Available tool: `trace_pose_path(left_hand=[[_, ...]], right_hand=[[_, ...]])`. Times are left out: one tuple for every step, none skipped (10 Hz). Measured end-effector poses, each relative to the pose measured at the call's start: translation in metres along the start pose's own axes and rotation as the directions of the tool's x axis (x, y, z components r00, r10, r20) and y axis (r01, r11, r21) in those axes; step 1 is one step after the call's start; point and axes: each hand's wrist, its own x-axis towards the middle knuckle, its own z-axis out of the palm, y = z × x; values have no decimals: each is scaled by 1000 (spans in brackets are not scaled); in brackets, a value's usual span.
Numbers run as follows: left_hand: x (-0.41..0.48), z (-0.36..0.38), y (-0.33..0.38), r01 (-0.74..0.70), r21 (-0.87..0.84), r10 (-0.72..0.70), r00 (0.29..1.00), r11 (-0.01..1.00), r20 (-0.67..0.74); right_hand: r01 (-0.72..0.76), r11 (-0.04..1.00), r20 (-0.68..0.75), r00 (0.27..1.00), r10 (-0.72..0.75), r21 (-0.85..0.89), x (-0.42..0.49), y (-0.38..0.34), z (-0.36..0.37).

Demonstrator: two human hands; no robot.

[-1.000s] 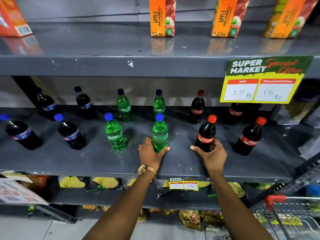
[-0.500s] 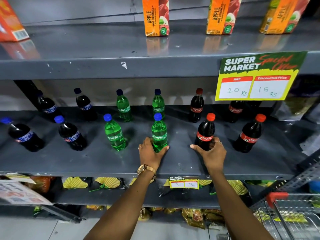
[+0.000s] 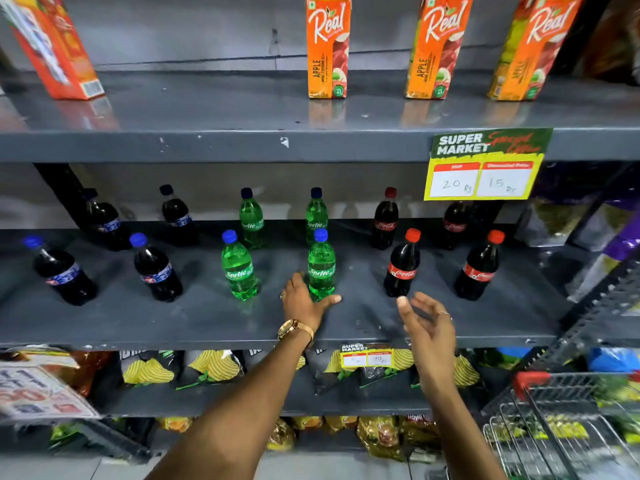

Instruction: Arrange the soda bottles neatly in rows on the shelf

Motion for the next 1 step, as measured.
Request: trace_pose_path(left_hand=[[-25,-20,5,-79,102,75,996,992,40]], right_hand=[[253,955,136,952,-274,153,-45,-79,-23]])
